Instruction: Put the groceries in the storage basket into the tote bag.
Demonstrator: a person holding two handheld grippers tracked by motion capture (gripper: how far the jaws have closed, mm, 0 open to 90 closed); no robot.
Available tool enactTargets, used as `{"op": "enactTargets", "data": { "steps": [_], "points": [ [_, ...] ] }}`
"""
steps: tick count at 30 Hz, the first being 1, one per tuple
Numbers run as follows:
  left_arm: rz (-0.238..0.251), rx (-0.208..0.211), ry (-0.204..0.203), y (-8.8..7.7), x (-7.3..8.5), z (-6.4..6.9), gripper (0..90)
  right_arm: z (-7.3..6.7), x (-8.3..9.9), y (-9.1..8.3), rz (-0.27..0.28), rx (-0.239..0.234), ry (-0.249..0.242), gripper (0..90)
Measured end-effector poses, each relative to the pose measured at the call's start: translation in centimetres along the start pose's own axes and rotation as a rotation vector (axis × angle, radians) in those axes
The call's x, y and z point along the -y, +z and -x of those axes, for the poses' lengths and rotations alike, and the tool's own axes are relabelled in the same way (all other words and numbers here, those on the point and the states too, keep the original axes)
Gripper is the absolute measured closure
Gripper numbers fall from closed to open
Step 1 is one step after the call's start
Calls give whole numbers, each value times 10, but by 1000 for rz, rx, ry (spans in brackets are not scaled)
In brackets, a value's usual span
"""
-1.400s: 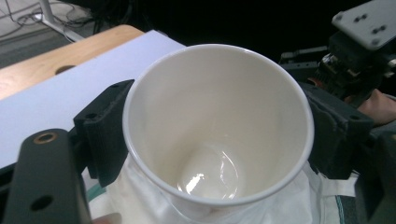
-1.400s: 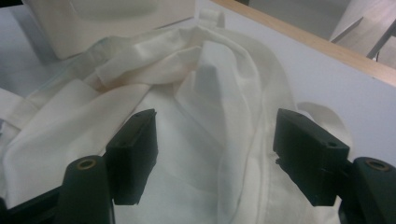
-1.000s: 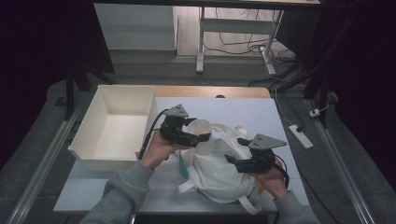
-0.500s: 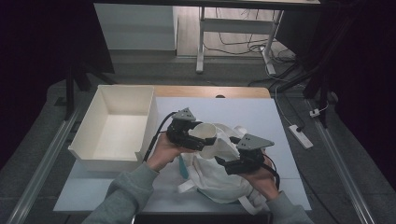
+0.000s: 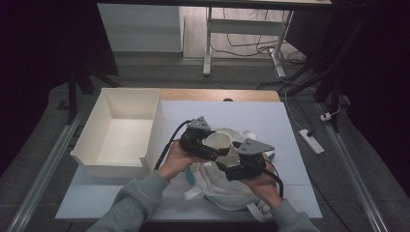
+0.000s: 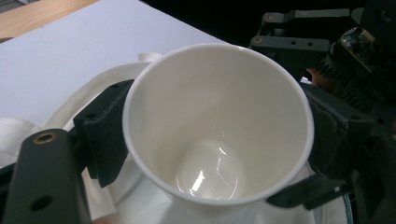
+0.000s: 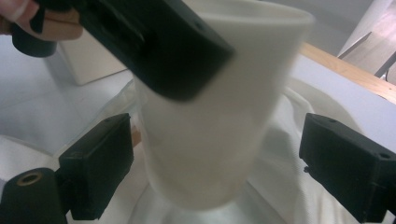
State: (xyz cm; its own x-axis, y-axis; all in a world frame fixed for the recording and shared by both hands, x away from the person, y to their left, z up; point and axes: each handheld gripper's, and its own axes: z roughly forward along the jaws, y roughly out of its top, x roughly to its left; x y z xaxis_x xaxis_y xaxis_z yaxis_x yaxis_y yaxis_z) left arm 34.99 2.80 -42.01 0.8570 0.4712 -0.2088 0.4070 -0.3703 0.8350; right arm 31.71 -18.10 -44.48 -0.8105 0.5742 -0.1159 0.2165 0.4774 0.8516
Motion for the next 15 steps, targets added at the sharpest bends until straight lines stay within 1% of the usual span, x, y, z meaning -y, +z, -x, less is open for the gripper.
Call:
{"op": "enactTargets", "data": {
  "steps": [3,6,8,11,14,15],
  "points": [
    [-8,7,10,3,0,3,197,-3,0,4,-10,7,-9,109],
    [-16,11,24,7,1,7,196,-5,0,7,-7,5,-5,152],
    [-23,-1,39,8,1,9,195,-5,0,7,-3,4,-7,197],
    [-35,-7,48,10,2,9,192,-6,0,8,-25,19,0,213],
    [-22,-3,43,9,2,9,182,-6,2,9,-28,30,-1,217],
    [-15,-11,48,8,2,9,163,-5,2,10,-36,33,0,217]
  ]
}}
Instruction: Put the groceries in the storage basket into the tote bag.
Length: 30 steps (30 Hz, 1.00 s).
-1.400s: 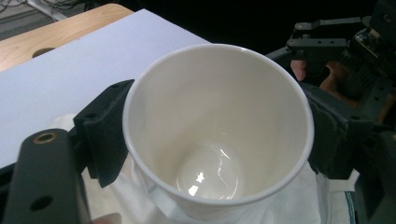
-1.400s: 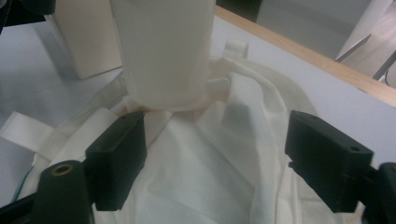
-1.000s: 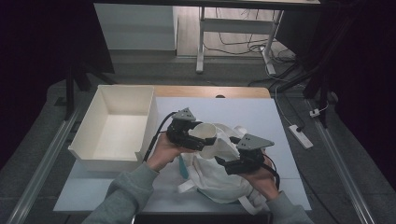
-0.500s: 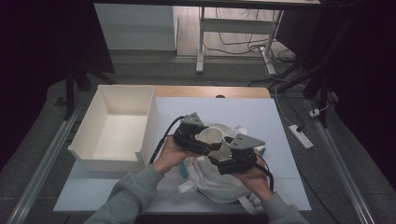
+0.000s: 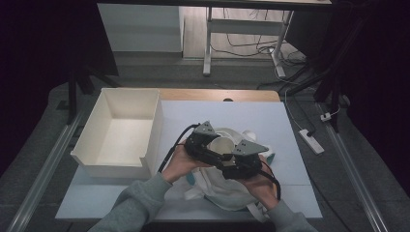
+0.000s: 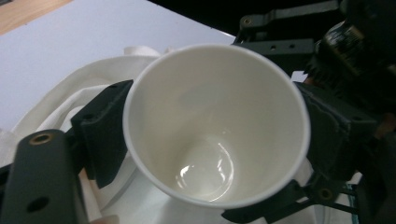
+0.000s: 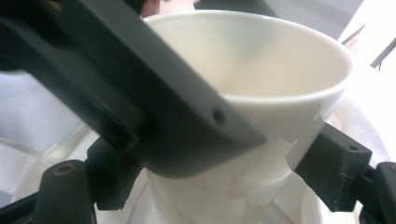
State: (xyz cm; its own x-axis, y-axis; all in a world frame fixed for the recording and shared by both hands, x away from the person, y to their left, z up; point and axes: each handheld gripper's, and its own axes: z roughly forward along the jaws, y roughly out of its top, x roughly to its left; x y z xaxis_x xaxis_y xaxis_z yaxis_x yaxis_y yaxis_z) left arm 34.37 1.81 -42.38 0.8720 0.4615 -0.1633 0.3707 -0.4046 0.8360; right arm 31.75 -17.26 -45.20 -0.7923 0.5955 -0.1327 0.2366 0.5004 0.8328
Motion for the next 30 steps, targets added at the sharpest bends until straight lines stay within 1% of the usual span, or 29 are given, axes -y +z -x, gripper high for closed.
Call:
{"op": "enactTargets", "data": {
  "steps": [2,4,7,10,13,15,17,18,20,22,23,25,26,28,30],
  "points": [
    [21,-14,-1,-5,0,0,133,1,2,2,-7,7,-1,218],
    [36,-7,-8,-12,0,-3,128,4,4,3,-16,18,3,219],
    [49,-14,-14,-23,-1,-7,129,9,6,6,-19,32,13,219],
    [62,-36,-22,-35,1,-12,133,13,7,10,-20,47,18,219],
    [58,-68,-41,-43,4,-19,137,17,7,14,-24,53,27,220],
    [54,-84,-59,-45,6,-23,141,18,8,18,-30,50,36,219],
    [51,-95,-69,-46,8,-26,144,18,9,22,-39,58,27,219],
    [50,-98,-71,-46,9,-27,145,17,9,23,-40,64,20,220],
    [48,-104,-73,-47,9,-28,146,17,9,25,-42,62,23,220],
    [46,-107,-78,-47,10,-29,147,16,11,27,-51,66,11,220],
    [44,-109,-78,-47,10,-29,147,15,12,28,-58,63,6,220],
    [39,-114,-80,-48,11,-30,147,13,16,29,-58,40,12,220],
    [36,-115,-80,-48,12,-30,148,10,17,30,-66,36,3,220],
    [30,-117,-82,-49,14,-32,149,7,19,33,-89,54,-24,220],
    [29,-121,-89,-49,15,-34,149,8,23,38,-110,64,-28,220]
  ]
}}
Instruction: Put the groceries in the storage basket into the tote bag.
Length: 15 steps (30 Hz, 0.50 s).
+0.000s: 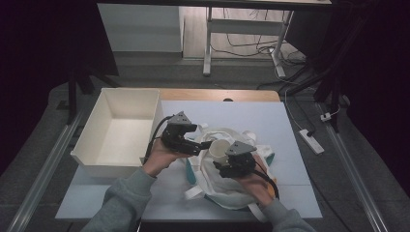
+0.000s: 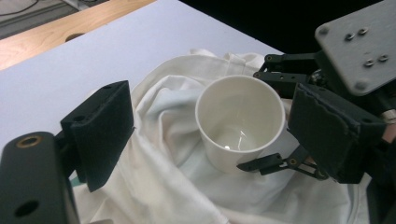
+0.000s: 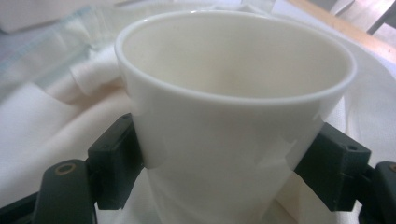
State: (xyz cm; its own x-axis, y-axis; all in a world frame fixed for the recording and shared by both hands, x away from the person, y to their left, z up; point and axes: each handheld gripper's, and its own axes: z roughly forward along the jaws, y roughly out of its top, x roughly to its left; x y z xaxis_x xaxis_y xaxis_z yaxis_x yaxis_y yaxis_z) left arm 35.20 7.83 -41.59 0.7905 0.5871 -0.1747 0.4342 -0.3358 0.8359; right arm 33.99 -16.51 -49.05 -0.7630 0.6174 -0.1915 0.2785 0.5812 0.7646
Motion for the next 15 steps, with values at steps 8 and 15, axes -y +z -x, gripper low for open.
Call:
{"op": "enactTargets", "data": {
  "steps": [8,15],
  "points": [
    [5,-8,-8,-4,2,-3,152,9,7,1,-15,9,17,219],
    [-6,-7,-5,-3,3,-4,152,21,16,-6,-38,-26,66,214]
  ]
}}
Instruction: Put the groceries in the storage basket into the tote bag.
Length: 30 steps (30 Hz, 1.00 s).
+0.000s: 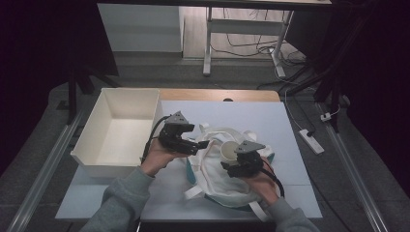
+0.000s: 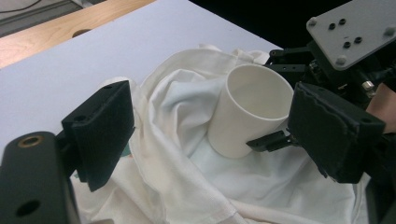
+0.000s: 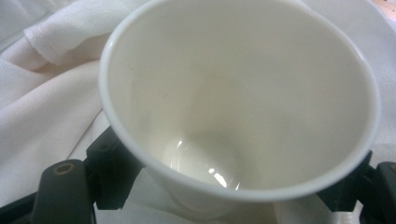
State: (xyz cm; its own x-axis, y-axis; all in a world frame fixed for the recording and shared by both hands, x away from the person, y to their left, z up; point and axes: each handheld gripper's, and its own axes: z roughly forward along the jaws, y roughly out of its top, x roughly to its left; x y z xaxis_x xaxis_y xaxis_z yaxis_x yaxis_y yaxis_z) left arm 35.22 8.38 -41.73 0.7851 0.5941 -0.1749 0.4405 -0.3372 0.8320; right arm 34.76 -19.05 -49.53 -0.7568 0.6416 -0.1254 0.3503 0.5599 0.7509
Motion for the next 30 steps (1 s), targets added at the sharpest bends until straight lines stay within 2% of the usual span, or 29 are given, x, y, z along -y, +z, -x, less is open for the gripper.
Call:
{"op": "enactTargets", "data": {
  "steps": [3,6,9,11,16,20,25,30],
  "points": [
    [-10,0,3,2,1,0,152,-2,-1,0,-3,3,-16,193],
    [-21,-7,6,3,2,0,151,-4,-2,-2,-16,-23,-16,106],
    [-30,-12,10,2,3,0,151,-6,-4,-14,19,-30,-6,53],
    [-36,-12,11,2,4,0,151,-7,-4,-27,36,-16,-12,33],
    [-49,-18,4,1,8,0,152,0,-3,-53,67,6,24,25],
    [-58,-20,3,1,9,1,153,8,-3,-63,80,15,47,25],
    [-72,-17,0,1,12,2,153,16,-2,-76,107,25,52,28],
    [-86,-18,-4,1,15,1,154,28,3,-88,137,28,87,53]
  ]
}}
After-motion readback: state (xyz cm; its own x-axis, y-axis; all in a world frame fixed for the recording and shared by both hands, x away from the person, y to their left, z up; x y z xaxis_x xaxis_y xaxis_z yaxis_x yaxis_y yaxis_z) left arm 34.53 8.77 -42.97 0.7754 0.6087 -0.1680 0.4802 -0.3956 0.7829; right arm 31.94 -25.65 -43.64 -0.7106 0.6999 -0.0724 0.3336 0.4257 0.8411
